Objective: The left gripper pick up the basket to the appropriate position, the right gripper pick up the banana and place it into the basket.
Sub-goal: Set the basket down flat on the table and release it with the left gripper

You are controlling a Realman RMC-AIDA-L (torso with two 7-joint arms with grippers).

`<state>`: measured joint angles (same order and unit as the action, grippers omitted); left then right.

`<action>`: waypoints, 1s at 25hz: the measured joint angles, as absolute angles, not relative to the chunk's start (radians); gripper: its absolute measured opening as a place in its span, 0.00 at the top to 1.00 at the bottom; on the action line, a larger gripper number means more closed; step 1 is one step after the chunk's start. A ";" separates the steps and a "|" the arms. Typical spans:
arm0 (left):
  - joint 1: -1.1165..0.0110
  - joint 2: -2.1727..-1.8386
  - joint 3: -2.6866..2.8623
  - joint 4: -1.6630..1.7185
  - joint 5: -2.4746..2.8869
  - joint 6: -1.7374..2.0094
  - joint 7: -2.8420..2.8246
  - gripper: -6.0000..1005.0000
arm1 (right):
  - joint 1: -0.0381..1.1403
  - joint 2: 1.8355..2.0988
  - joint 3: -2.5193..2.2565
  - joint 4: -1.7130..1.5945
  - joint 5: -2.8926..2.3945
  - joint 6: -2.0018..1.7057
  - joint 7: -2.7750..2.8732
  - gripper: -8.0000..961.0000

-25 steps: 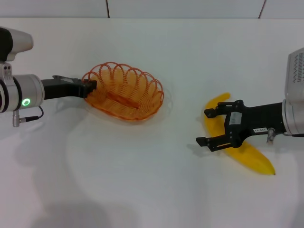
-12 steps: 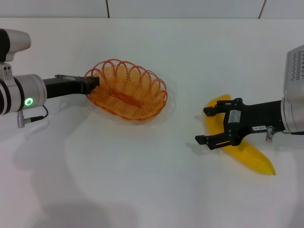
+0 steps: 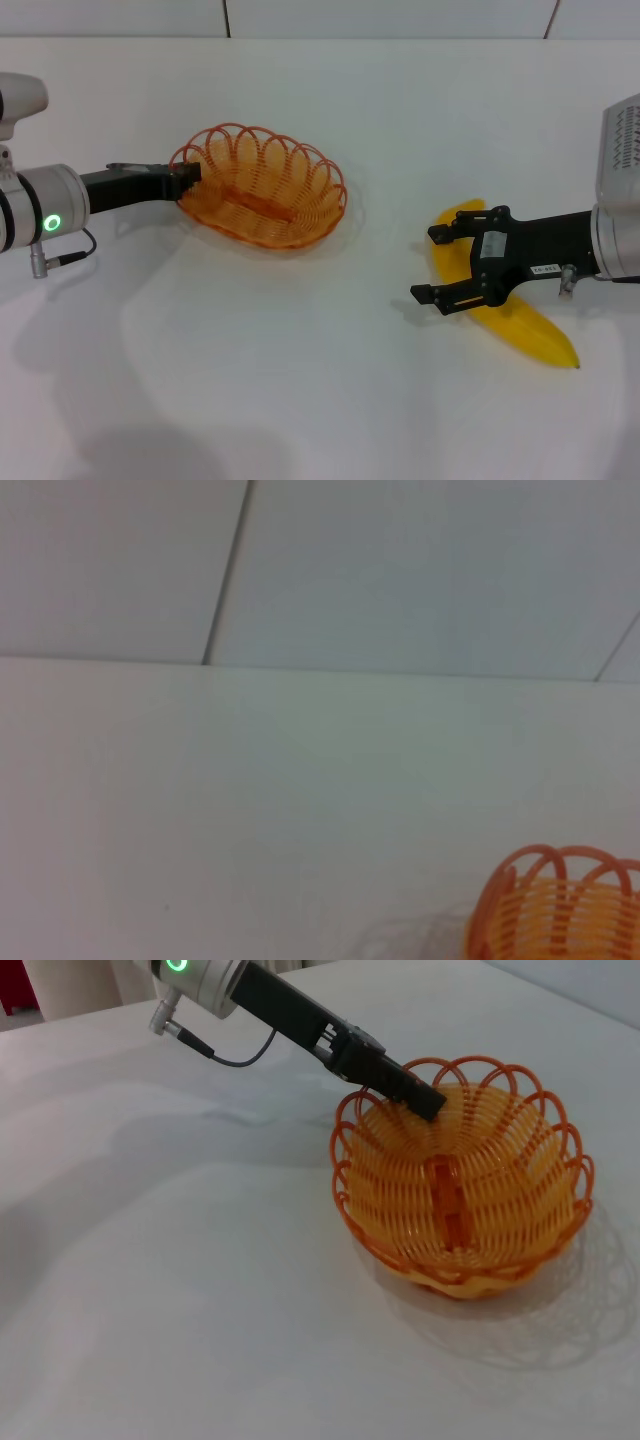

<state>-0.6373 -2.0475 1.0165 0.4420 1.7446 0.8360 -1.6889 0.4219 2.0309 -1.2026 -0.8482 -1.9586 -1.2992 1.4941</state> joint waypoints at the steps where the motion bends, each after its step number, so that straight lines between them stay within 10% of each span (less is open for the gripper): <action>1: -0.636 -2.047 1.016 0.442 1.743 0.836 -1.688 0.90 | 0.422 2.031 -1.203 -0.848 -1.959 -1.299 1.494 0.07; 25: -0.598 -2.047 1.012 0.364 1.541 0.835 -1.591 0.91 | 0.426 2.033 -1.203 -0.845 -1.984 -1.299 1.507 0.07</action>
<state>-0.5977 -2.0475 1.0117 0.3640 1.5405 0.8351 -1.5911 0.4265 2.0325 -1.2027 -0.8451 -1.9839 -1.2992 1.5070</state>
